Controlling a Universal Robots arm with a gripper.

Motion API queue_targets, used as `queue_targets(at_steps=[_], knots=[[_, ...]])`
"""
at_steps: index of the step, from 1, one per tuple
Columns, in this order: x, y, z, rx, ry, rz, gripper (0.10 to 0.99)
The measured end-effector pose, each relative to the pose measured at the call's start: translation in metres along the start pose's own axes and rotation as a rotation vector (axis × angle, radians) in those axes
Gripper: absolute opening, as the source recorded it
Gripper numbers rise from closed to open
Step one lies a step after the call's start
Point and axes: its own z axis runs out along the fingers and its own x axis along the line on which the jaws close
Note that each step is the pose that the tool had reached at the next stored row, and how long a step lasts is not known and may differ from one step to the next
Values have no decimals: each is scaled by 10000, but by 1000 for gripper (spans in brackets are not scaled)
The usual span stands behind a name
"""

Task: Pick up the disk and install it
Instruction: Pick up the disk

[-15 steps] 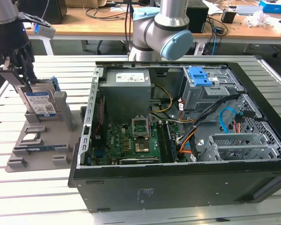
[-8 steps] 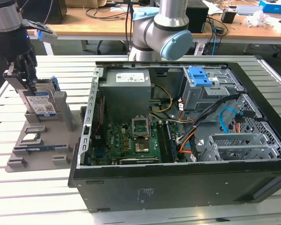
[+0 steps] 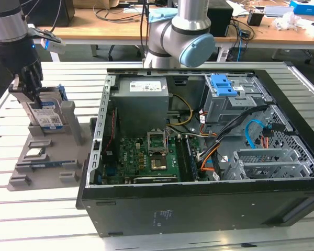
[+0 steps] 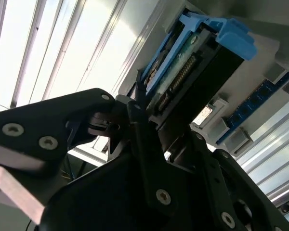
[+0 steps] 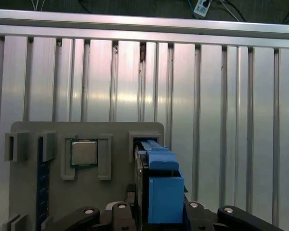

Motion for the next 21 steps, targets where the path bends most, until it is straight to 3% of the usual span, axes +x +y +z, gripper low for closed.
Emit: queue_targets(at_steps=[1, 14, 21], knots=[[0, 0, 0, 0, 2, 0, 365], [0, 0, -1, 0, 8, 0, 365], [-21, 3, -82, 0, 8, 0, 365]])
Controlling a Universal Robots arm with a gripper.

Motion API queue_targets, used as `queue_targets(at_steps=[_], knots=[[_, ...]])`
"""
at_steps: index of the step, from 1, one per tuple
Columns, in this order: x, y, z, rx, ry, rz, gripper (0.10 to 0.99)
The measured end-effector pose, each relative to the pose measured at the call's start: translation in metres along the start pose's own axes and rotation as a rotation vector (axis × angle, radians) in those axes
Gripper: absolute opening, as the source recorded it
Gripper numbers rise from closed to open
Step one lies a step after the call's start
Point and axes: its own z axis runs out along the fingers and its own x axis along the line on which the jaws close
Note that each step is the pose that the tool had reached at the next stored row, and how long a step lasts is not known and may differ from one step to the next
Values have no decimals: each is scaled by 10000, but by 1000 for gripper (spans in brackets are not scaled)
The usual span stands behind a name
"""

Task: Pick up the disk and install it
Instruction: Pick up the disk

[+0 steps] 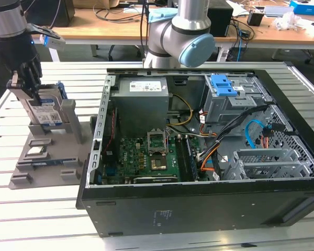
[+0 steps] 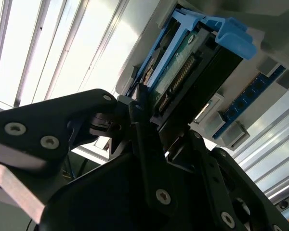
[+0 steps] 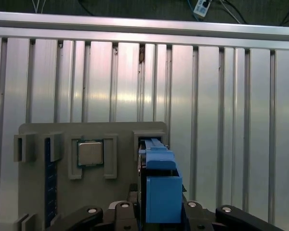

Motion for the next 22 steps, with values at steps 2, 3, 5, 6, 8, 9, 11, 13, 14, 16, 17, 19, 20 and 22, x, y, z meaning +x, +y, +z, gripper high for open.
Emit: queue_targets(at_steps=[2, 3, 5, 6, 8, 9, 11, 13, 14, 16, 17, 19, 20, 22], knots=[[-7, 2, -36, -1, 0, 1, 365], [-10, 2, -54, 0, 1, 1, 365], [-17, 4, -93, 0, 1, 0, 365], [-19, 4, -106, 0, 0, 0, 365], [-24, 6, -136, 0, 0, 1, 365], [-28, 6, -157, 0, 0, 0, 365], [-32, 7, -185, 0, 1, 0, 365], [-43, 11, -263, 0, 0, 0, 365], [-45, 11, -279, 0, 0, 0, 365], [-48, 13, -307, 0, 0, 0, 365], [-49, 13, -322, 0, 0, 0, 365], [-55, 16, -375, 0, 0, 0, 365], [-56, 16, -394, 0, 0, 0, 365], [-61, 19, -460, 0, 1, 0, 365]])
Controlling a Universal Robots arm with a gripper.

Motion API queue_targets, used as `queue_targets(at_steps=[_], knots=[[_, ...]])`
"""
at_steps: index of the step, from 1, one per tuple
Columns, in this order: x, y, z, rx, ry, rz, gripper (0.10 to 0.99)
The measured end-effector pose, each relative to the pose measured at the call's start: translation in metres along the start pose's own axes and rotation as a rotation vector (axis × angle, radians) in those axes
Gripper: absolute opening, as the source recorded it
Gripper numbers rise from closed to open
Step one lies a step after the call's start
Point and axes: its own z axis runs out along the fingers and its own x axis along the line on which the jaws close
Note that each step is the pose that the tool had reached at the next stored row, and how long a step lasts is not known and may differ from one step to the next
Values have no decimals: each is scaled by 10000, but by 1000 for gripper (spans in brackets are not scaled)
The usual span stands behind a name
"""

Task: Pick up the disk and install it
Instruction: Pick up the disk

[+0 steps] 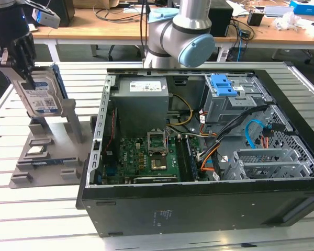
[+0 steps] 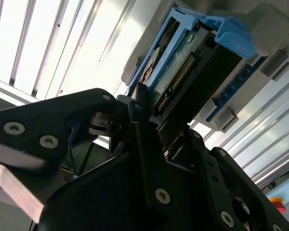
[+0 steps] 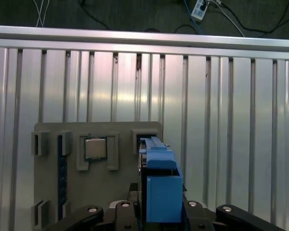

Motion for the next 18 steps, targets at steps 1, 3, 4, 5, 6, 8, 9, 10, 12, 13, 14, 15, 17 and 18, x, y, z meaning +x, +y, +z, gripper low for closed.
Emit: queue_targets(at_steps=[1, 3, 4, 5, 6, 8, 9, 10, 12, 13, 14, 15, 17, 18], knots=[[-3, 2, -40, 0, -1, 1, 365], [-8, 5, -118, 1, -1, 1, 365], [-10, 6, -137, 1, -1, 0, 365], [-12, 7, -164, 0, 0, 1, 365], [-16, 9, -204, 0, 0, 1, 365], [-20, 11, -249, 1, -1, 1, 365], [-24, 13, -288, 1, -1, 1, 365], [-26, 14, -321, 0, -1, 0, 365], [-32, 17, -387, 0, 0, 1, 365], [-35, 19, -421, 0, 0, 1, 365], [-37, 19, -441, 1, -1, 1, 365], [-38, 20, -460, 1, -1, 1, 365], [-41, 22, -497, 0, 0, 0, 365], [-43, 23, -525, 0, -1, 1, 365]])
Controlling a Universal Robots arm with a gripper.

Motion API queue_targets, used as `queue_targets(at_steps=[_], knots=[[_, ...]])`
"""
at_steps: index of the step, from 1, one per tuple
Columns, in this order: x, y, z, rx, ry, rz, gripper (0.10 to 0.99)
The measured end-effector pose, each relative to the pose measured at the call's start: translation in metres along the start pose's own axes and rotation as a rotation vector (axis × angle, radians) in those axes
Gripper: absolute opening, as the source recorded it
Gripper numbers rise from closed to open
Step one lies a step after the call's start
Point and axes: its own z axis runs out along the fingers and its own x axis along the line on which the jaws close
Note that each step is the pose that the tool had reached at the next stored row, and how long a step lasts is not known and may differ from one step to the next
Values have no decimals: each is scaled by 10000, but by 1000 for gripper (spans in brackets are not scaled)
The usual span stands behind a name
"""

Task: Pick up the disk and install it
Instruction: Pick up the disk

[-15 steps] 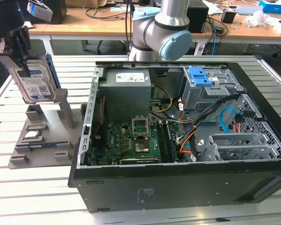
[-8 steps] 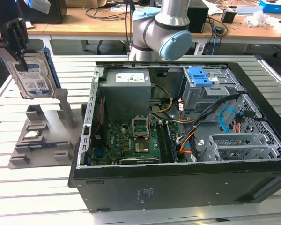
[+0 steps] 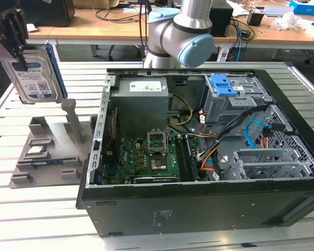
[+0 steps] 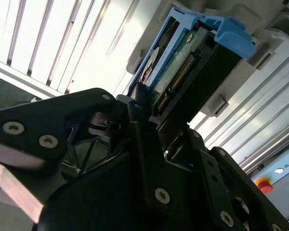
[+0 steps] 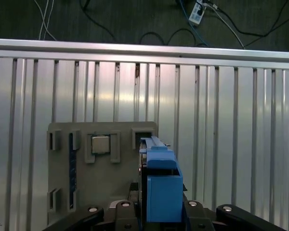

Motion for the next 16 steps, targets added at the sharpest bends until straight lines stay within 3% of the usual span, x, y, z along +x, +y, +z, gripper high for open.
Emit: queue_targets(at_steps=[9, 10, 16], knots=[[-19, 11, -256, 0, 0, 0, 365], [-22, 14, -319, 0, 0, 0, 365], [-28, 20, -467, 1, 0, 0, 365]])
